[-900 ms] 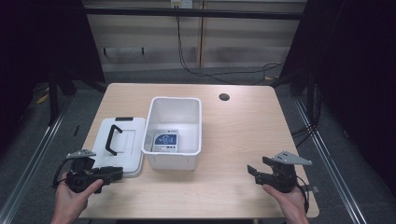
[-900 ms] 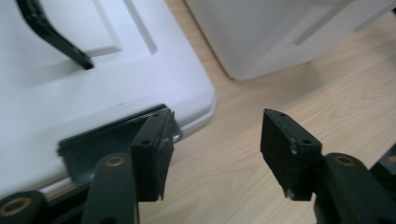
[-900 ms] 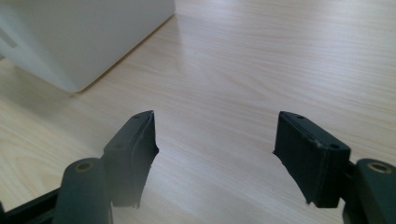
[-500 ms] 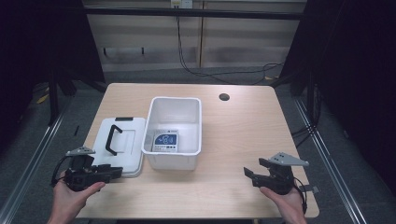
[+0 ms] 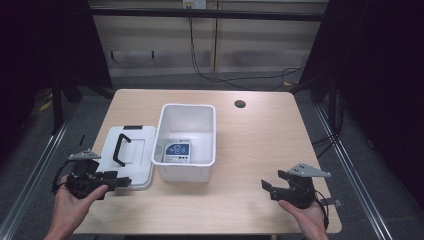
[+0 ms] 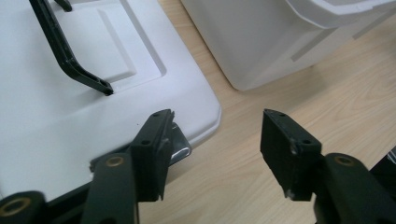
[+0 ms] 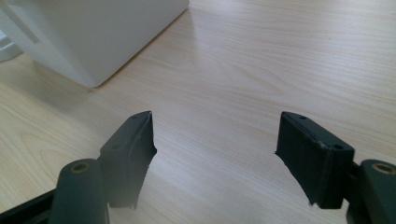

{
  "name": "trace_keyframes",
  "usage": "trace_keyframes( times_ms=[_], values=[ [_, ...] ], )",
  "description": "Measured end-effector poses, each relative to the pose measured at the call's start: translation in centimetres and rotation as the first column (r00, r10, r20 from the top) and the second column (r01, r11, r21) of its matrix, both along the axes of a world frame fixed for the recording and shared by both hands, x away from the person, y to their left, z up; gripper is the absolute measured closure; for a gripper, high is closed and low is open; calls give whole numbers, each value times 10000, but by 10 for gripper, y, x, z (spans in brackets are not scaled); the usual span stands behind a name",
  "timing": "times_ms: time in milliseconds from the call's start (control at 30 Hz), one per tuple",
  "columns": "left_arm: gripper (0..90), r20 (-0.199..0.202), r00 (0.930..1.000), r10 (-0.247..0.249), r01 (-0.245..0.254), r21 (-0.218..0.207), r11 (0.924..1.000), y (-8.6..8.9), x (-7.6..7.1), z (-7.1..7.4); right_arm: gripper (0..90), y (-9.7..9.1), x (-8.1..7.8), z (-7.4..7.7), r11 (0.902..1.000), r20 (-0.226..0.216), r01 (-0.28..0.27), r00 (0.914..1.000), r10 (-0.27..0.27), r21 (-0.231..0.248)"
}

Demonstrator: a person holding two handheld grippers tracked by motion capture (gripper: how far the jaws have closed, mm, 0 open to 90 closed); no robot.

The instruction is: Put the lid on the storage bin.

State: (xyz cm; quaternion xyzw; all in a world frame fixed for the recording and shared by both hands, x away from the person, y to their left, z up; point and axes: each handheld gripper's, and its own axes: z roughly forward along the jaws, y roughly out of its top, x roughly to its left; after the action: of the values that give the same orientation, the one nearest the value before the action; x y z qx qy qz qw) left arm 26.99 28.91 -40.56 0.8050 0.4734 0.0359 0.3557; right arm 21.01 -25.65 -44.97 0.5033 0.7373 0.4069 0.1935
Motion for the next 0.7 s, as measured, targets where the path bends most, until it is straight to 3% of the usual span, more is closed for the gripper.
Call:
trace_keyframes(
  times_ms=[100,200,333,367,600,633,700],
  values=[
    [403,-61,10000,28,-27,199,9998,0,6,0,270,0,0,0,10000,7,-52,10000,52,-24],
    [385,-200,9976,658,-643,690,9955,4,15,1,269,1,0,-1,10000,-52,-49,10000,48,-41],
    [401,-302,9973,673,-660,432,9969,7,19,5,269,1,0,-1,10000,-69,-81,9999,81,8],
    [401,-190,9981,580,-566,672,9961,5,22,8,269,1,1,-1,10000,-146,-87,9999,87,29],
    [416,-271,9991,333,-310,802,9963,2,27,10,266,2,1,-1,9998,-162,-180,9997,181,56],
    [418,-305,9993,211,-191,623,9979,3,30,11,266,2,1,-1,9998,-164,-198,9997,199,75],
    [419,-316,9986,431,-400,932,9948,3,32,12,264,2,1,-1,9998,-168,-199,9997,200,65]
  ],
)
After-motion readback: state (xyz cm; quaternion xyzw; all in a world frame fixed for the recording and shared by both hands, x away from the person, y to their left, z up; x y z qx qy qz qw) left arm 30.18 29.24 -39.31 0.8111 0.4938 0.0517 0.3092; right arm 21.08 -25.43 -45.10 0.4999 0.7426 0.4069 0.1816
